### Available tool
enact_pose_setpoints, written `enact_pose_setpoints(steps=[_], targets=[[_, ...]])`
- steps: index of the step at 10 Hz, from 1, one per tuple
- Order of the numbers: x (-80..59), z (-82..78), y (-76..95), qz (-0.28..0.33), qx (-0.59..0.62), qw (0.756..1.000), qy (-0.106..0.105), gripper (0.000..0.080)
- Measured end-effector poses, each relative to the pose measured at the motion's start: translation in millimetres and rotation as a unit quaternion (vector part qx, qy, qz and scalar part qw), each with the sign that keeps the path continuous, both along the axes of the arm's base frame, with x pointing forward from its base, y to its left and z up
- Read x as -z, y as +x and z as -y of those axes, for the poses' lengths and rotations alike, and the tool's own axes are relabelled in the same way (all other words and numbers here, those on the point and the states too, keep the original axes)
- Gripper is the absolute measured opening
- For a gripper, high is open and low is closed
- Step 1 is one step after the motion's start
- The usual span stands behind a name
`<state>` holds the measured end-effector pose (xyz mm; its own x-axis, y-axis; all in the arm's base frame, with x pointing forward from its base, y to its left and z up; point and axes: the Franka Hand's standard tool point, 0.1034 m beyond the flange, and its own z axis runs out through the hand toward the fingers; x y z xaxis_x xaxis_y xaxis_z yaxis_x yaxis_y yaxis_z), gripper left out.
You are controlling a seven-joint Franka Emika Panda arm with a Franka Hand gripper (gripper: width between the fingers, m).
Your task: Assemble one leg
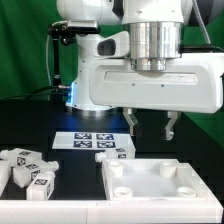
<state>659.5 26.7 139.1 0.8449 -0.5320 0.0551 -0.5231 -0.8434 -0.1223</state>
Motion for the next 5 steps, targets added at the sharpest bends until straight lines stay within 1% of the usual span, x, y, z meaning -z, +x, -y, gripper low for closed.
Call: enact_pose_setpoints(steps=[1,2,3,4,5], targets=[[-1.2,21.9,1.2,0.006,-0.005,1.000,0.017,0.0488],[-1.1,47.5,-0.2,0.004,-0.016,1.000,0.022,0.0596],[-1.0,71.4,0.7,-0.005,-0.031,0.999,0.024,0.0638],[-1.3,86.0,-0.9,-0.029,-0.035,0.998,0.035,0.0646],[-4.0,95.3,2.1,-0.047,-0.031,0.997,0.045,0.0646]])
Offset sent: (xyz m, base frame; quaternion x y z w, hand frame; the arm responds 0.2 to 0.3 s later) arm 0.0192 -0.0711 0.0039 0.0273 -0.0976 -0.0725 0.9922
